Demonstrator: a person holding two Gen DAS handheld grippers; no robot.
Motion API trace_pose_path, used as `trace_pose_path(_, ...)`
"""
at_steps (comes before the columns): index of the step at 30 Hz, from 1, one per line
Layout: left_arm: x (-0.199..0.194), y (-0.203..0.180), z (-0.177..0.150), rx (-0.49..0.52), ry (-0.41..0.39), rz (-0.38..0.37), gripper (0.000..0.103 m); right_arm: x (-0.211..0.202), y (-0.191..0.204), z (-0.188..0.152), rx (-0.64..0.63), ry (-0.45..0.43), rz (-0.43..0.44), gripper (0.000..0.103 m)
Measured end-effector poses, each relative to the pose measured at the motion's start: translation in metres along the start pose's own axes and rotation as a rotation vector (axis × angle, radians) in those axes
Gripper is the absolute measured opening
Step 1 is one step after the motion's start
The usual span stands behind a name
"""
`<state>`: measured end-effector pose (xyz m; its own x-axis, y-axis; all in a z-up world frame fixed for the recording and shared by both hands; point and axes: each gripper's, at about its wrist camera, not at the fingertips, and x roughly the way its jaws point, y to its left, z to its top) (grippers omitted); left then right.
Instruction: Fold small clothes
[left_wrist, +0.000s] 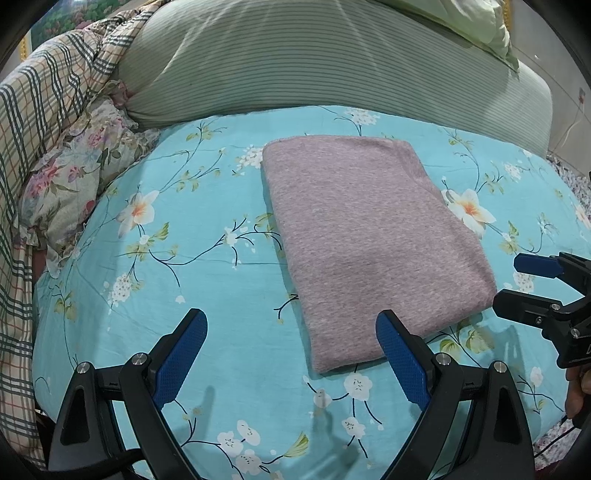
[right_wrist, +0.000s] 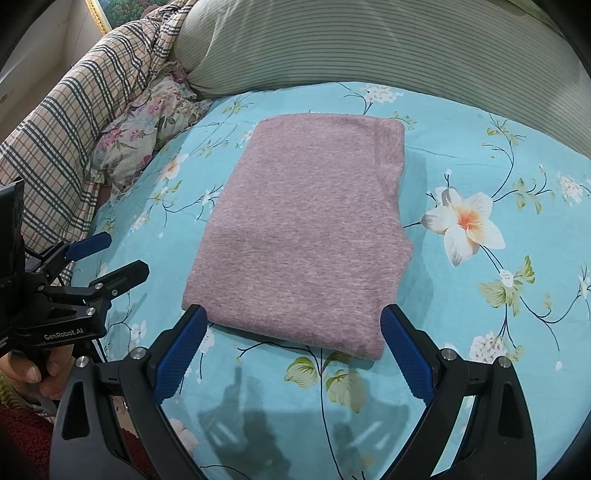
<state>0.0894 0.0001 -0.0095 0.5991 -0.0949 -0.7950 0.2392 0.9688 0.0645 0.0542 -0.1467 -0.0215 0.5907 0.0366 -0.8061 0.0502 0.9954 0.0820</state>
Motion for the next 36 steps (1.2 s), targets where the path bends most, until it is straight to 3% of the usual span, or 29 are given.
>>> trace_pose_path(36,0.014,-0.003,0.006,0.000,-0.002,0.019,0.093,0.020,-0.021,0.013,0.041,0.007,0.006,0.095)
